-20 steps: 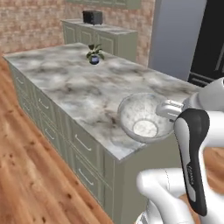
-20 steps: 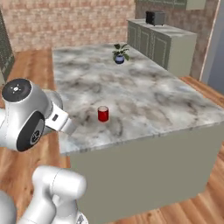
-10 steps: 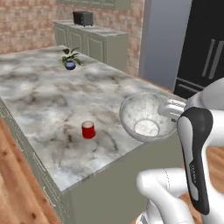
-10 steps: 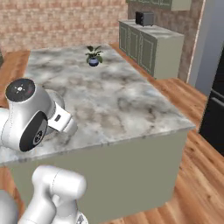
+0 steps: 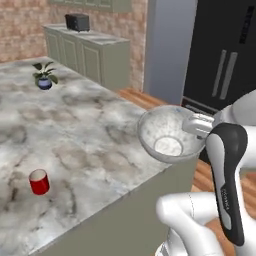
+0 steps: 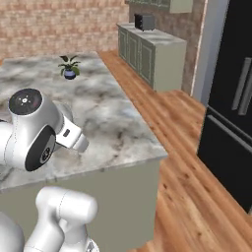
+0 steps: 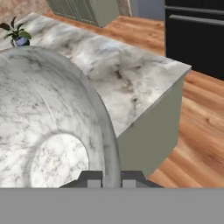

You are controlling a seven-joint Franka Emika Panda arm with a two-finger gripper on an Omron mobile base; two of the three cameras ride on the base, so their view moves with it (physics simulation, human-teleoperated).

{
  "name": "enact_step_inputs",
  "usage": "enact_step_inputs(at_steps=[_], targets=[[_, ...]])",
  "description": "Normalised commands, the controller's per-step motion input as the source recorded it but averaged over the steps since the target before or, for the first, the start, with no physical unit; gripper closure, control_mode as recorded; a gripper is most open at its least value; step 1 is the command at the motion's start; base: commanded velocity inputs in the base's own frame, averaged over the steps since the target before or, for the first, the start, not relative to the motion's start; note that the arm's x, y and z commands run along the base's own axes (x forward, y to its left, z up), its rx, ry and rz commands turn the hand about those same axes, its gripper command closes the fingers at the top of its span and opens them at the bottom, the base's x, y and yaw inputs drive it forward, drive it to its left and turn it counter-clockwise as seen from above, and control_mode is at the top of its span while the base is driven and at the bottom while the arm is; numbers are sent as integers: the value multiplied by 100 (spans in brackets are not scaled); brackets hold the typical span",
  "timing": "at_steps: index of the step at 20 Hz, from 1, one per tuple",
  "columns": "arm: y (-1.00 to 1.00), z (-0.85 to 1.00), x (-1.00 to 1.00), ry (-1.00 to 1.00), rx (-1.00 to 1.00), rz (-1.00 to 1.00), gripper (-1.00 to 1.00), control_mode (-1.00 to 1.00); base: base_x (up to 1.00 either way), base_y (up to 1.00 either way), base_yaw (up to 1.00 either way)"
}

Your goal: Clear the mugs and bowl far away from the sink.

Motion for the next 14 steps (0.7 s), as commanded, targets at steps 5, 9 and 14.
enact_step_inputs(at_steps=[5, 9, 14], targets=[[0, 0, 0, 0, 0, 0, 100, 100, 82, 46, -43], [0, 0, 0, 0, 0, 0, 100, 100, 96, 12, 6], [0, 0, 0, 0, 0, 0, 100, 100, 46, -15, 68]])
